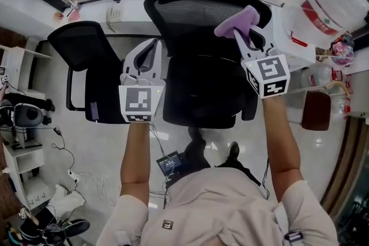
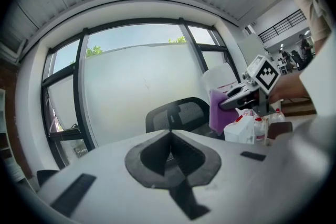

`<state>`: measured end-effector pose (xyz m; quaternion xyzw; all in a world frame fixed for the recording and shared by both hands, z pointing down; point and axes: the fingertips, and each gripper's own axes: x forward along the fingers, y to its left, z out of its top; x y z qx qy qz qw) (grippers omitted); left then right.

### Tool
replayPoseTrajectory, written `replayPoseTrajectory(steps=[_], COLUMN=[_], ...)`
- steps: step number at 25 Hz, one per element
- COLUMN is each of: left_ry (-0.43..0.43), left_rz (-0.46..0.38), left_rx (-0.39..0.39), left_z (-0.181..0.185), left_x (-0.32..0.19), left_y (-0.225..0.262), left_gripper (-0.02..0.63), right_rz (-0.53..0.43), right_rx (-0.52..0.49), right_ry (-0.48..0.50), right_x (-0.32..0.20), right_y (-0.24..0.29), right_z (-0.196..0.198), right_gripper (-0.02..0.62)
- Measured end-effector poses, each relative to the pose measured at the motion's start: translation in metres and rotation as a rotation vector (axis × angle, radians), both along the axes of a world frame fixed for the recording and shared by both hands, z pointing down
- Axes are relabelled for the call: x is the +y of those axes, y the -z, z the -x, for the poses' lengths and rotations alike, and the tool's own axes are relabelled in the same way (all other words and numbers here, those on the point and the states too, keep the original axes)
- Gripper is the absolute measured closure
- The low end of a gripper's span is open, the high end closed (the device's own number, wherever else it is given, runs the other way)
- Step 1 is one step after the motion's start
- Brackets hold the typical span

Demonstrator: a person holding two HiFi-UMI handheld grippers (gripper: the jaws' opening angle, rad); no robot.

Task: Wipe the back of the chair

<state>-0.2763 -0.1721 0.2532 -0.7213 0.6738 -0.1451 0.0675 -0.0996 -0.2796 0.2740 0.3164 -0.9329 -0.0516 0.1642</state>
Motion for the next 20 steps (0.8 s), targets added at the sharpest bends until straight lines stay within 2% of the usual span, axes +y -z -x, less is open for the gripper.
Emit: replayPoseTrajectory(steps=[6, 13, 20], left_ry=[0.0, 0.033, 0.078], left_rz=[0.017, 0.065, 0.073], left_rx=[0.013, 0.088, 0.129], left_z=[0.045, 0.091, 0.124], left_x=[-0.032, -0.052, -0.057], left_y=[-0.049, -0.115, -0.144], left_gripper=[0.598, 0.598, 0.598], right_rz=[0.001, 0.015, 0.015], right_rx=[0.048, 0.124, 0.159], right_ry=[0.039, 0.097, 0.156], right_x=[-0.039, -0.069, -0.08], right_y=[-0.059, -0.141, -0.184], right_z=[0.084, 0.169, 0.235], right_gripper=[0.542, 0.541, 0.541])
